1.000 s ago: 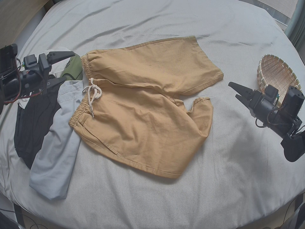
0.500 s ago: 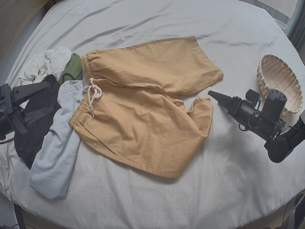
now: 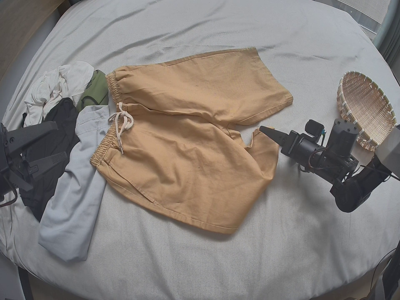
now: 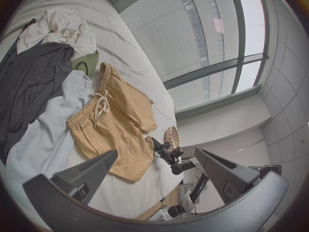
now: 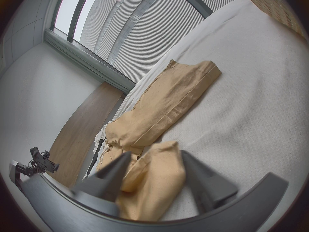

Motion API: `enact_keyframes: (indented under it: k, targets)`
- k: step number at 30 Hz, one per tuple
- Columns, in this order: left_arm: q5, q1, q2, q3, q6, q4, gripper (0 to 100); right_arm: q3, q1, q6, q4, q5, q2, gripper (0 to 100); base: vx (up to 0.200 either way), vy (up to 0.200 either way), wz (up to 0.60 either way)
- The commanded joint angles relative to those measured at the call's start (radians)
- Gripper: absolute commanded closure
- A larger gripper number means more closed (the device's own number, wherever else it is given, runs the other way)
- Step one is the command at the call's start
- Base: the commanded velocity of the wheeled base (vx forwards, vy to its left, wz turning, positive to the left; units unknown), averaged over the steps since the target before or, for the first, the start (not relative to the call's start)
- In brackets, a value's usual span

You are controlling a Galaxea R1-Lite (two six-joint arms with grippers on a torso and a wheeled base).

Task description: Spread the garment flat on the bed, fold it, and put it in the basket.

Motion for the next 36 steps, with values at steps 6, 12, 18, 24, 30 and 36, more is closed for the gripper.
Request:
enact_keyframes:
  k: [6, 12, 18, 24, 30, 36]
  targets:
    - [0.001, 0.001, -0.001, 0.048, 0.002, -0.032, 0, 0.104, -0.001, -0.003, -0.055, 0.000, -0.117, 100, 0.000, 0.000, 0.00]
    - [0.001, 0.005, 0.000, 0.060, -0.002, -0.062, 0, 0.216, 0.000, -0.011, -0.043, -0.001, -0.265, 100, 0.000, 0.000, 0.00]
    - [0.001, 0.010, 0.000, 0.058, -0.009, -0.062, 0, 0.272, -0.003, -0.051, -0.006, -0.043, -0.359, 100, 0.000, 0.000, 0.00]
    - [0.001, 0.010, 0.000, 0.055, -0.025, -0.064, 0, 0.232, -0.010, -0.051, 0.030, -0.052, -0.374, 100, 0.000, 0.000, 0.00]
    - [0.002, 0.008, 0.002, 0.054, -0.043, -0.065, 0, 0.129, -0.020, -0.049, 0.117, -0.054, -0.368, 100, 0.000, 0.000, 0.00]
    - [0.005, 0.008, 0.002, 0.052, -0.043, -0.065, 0, 0.029, -0.012, -0.047, 0.131, -0.055, -0.278, 100, 0.000, 0.000, 0.00]
